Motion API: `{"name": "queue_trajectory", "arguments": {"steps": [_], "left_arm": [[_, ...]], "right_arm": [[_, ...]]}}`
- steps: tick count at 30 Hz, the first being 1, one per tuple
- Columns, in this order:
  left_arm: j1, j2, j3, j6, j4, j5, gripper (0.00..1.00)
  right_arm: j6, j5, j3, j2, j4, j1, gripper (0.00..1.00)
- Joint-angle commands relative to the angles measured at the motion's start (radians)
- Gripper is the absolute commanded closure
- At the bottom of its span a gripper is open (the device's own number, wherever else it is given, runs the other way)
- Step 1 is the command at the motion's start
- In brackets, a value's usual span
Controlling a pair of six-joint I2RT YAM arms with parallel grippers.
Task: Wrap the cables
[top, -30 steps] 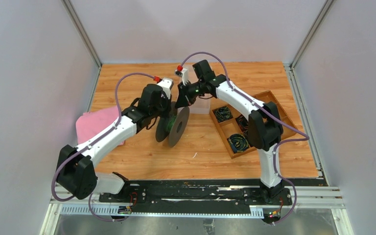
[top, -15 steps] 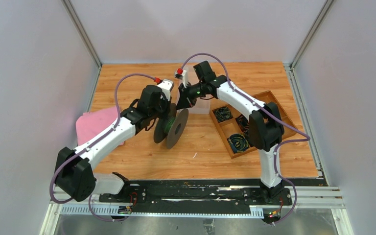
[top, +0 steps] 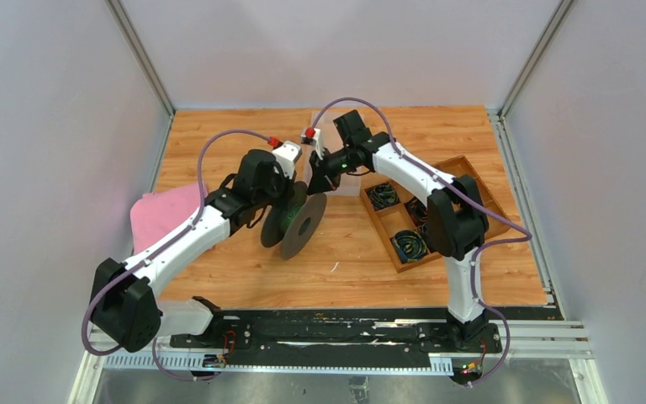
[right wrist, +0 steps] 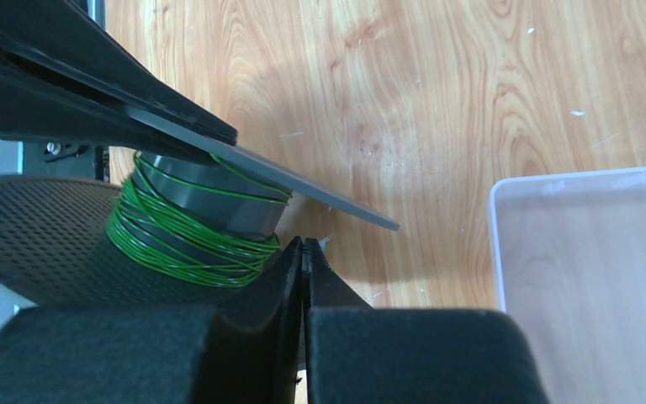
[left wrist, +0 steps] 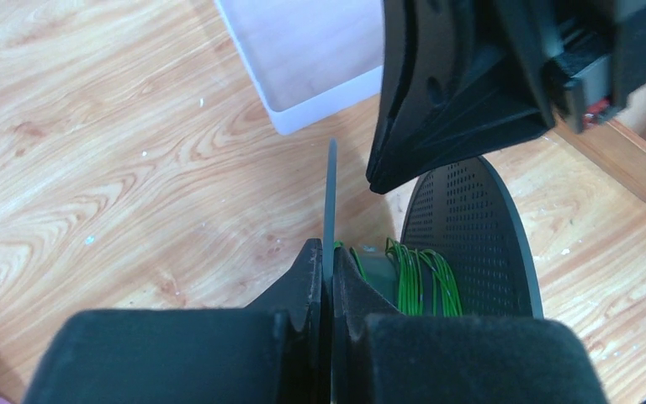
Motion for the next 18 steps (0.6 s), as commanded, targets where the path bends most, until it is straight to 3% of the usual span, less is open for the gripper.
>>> {"name": "queue_trajectory", "arguments": {"steps": [1, 7, 18], "left_arm": [[0.012, -0.067, -0.035, 0.055, 0.214, 0.012, 1.0], [0.012, -0.078, -0.092, 0.114, 0.284, 0.082, 1.0], [0.012, -0.07, -0.088, 0.111, 0.263, 0.036, 1.0]], "right_arm": [[-0.073, -0.054, -0.073, 0.004, -0.118, 0.038, 0.99], [-0.097, -0.064, -0.153, -0.021, -0.071, 0.06, 0.99], [-0.083, -0.041, -0.181, -0.07, -0.033, 0.057, 0.99]]}}
